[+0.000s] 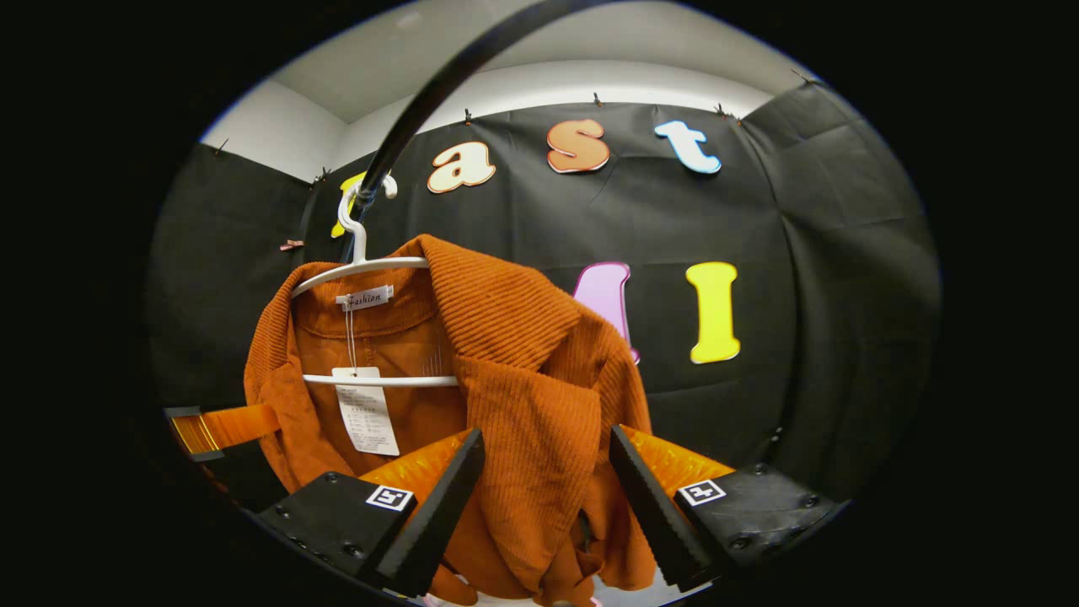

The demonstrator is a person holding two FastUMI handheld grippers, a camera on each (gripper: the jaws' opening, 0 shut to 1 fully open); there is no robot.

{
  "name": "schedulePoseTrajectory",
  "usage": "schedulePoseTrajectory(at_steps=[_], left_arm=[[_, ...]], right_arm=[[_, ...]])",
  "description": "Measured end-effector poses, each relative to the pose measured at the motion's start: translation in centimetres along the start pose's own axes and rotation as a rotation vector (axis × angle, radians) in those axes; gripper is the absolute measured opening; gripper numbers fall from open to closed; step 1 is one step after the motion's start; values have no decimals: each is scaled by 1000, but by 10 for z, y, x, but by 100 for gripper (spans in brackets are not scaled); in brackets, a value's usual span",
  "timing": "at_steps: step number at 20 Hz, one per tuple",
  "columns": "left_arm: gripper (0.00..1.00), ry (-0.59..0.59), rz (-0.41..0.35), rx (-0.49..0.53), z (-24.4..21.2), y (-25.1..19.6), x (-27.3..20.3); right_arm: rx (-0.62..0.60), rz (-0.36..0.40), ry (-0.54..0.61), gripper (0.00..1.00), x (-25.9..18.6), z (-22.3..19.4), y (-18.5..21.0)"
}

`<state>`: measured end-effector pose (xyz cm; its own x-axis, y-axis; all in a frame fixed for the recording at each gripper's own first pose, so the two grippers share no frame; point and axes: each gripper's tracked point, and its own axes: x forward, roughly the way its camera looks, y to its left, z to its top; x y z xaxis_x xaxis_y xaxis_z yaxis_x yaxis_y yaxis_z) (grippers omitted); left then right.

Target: Grasp the clothes on the hanger with both hands and then place them into the laundry hamper below.

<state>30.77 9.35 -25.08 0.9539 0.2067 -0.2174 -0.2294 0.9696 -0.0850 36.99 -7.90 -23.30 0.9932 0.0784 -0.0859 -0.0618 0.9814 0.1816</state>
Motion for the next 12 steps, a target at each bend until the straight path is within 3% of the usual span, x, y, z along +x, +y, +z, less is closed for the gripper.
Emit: schedulePoseTrajectory(at_steps=[3,6,12], left_arm=[[89,25,-31,-24,-17,3,12],[89,40,-147,-88,-27,-26,20],[89,49,-107,-243,-27,-29,31]], right_arm=[[43,91,10,98,3,-4,12],[43,155,32,98,6,-10,30],[-33,156,35,98,21,-13,42]])
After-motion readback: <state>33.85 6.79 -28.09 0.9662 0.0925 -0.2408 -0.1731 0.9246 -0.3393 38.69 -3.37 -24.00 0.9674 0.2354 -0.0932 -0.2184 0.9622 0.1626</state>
